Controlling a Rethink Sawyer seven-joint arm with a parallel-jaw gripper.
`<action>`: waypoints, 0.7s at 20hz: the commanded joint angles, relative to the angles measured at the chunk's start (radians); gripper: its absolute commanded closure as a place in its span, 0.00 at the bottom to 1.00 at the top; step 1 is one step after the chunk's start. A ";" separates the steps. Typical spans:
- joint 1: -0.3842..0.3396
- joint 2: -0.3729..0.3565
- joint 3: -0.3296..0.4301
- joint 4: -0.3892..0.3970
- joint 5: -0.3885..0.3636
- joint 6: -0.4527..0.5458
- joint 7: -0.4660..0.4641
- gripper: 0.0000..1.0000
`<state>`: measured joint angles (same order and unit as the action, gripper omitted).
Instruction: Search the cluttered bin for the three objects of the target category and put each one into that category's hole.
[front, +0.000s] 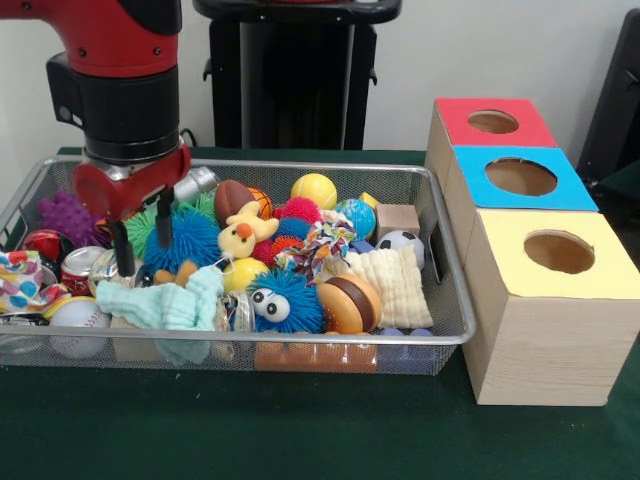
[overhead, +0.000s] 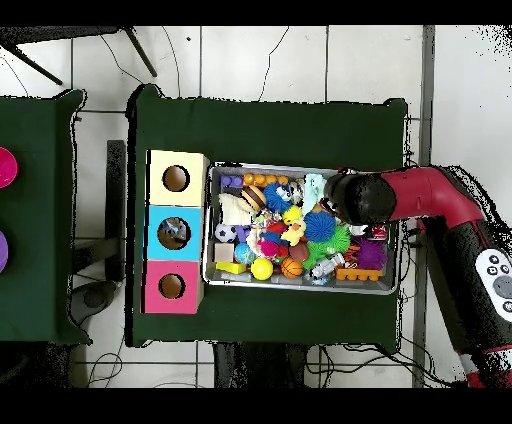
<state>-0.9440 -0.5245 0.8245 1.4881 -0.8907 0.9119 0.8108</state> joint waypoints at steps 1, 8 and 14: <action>-0.020 0.099 -0.040 -0.098 -0.114 0.019 -0.422 0.00; -0.032 0.165 -0.038 -0.125 -0.137 -0.035 -0.439 0.00; -0.031 0.183 -0.039 -0.132 -0.146 -0.056 -0.446 0.00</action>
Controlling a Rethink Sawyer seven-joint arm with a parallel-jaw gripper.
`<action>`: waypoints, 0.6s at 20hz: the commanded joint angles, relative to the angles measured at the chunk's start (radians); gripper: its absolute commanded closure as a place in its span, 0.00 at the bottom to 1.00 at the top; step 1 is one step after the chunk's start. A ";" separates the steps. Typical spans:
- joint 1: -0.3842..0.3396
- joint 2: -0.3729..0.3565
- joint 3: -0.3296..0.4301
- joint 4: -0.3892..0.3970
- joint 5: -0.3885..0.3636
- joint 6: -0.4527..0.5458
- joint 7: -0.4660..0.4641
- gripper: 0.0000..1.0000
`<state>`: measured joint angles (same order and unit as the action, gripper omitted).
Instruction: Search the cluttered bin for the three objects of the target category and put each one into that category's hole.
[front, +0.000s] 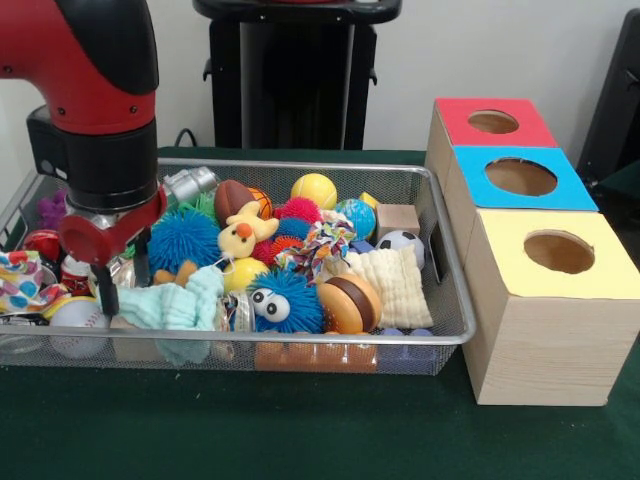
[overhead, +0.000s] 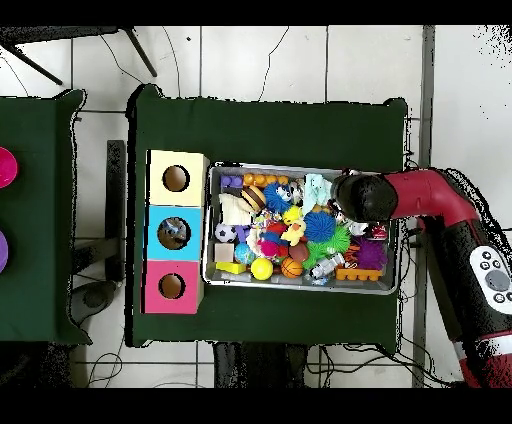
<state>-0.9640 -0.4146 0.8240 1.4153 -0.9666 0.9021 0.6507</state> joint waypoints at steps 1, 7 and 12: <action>-0.009 0.079 -0.041 -0.062 -0.073 -0.050 -0.287 0.00; -0.006 0.078 -0.048 -0.063 -0.068 -0.045 -0.279 0.00; 0.002 0.076 -0.050 -0.061 -0.071 -0.042 -0.272 0.00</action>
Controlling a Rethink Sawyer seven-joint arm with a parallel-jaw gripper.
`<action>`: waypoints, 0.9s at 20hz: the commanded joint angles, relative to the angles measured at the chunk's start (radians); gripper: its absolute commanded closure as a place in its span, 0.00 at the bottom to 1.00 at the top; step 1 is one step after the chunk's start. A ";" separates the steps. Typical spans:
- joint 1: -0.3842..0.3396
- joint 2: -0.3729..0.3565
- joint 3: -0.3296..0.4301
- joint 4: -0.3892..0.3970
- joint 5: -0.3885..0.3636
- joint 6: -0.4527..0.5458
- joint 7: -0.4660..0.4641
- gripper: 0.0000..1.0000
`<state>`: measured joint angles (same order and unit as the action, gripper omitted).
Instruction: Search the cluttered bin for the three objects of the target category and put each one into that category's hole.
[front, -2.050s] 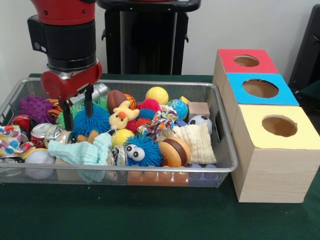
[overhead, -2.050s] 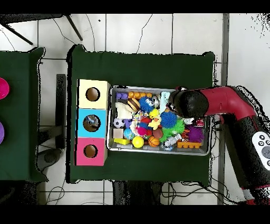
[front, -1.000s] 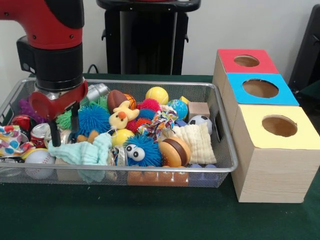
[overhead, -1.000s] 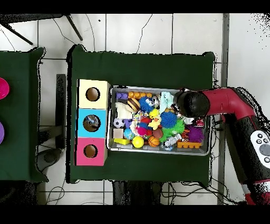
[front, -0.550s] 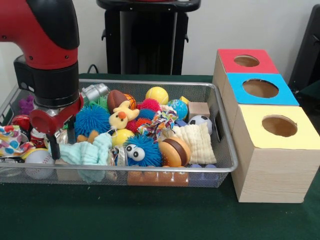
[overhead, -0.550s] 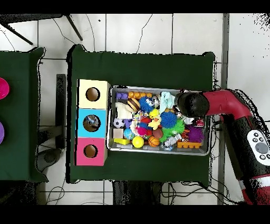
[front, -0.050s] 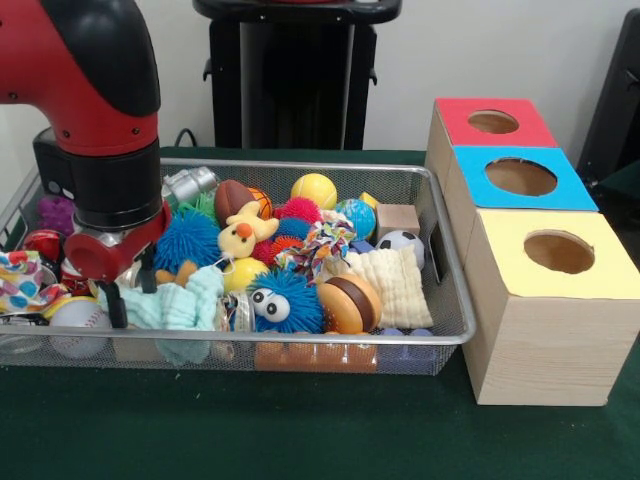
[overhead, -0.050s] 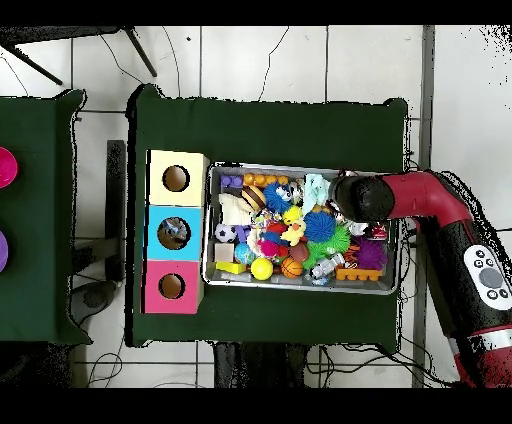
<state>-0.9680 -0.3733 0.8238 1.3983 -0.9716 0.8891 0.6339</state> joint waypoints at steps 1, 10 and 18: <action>0.008 0.033 -0.051 -0.042 -0.066 -0.027 -0.253 0.00; 0.008 0.063 -0.059 -0.076 -0.068 0.005 -0.289 0.00; 0.015 0.074 -0.067 -0.095 -0.061 0.041 -0.306 0.00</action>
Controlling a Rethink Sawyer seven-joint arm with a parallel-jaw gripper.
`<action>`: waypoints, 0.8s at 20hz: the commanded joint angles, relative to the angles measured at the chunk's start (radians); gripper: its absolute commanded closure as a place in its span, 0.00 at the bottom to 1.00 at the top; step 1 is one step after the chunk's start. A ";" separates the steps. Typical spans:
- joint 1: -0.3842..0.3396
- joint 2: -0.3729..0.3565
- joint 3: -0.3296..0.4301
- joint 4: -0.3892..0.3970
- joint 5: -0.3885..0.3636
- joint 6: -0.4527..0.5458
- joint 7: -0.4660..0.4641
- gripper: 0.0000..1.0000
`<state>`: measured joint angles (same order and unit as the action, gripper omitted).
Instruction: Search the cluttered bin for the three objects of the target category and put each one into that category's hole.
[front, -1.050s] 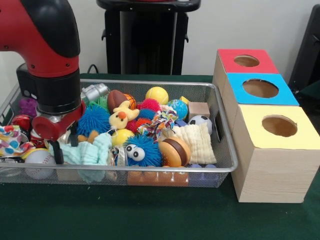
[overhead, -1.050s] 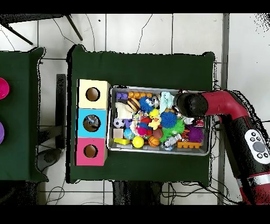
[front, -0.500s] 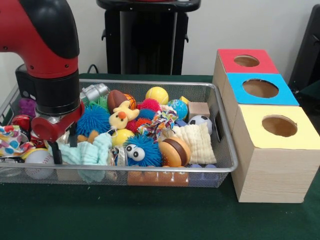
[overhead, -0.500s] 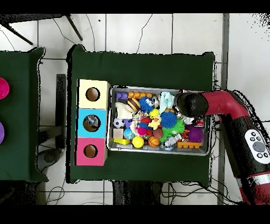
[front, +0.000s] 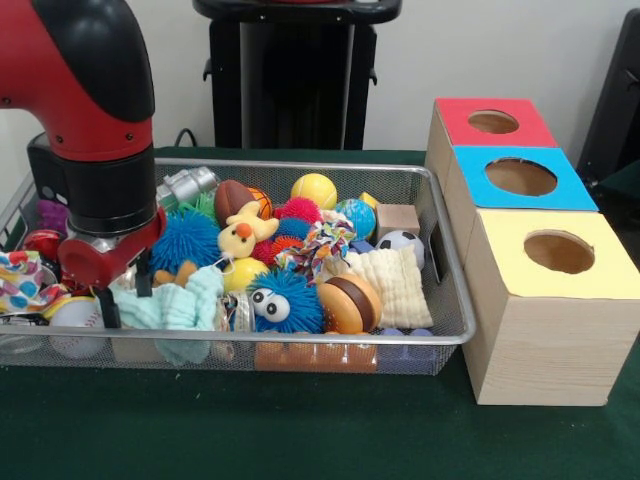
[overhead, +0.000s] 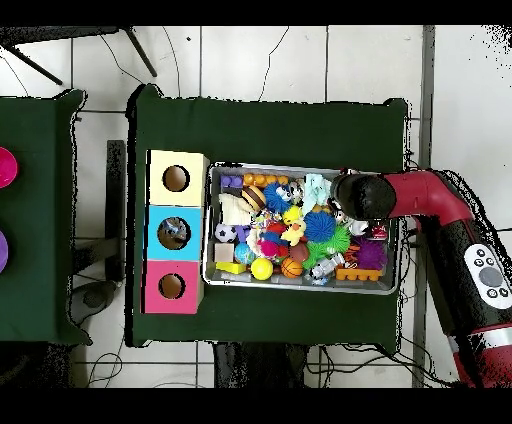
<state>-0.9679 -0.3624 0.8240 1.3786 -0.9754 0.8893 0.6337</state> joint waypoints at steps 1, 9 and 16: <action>0.016 0.064 -0.066 -0.076 -0.056 0.046 -0.311 0.00; 0.026 0.032 -0.074 -0.062 -0.005 0.128 -0.285 1.00; 0.038 -0.059 -0.080 0.012 0.034 0.185 -0.238 1.00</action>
<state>-0.9506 -0.3803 0.8140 1.3712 -0.9567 0.9299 0.6337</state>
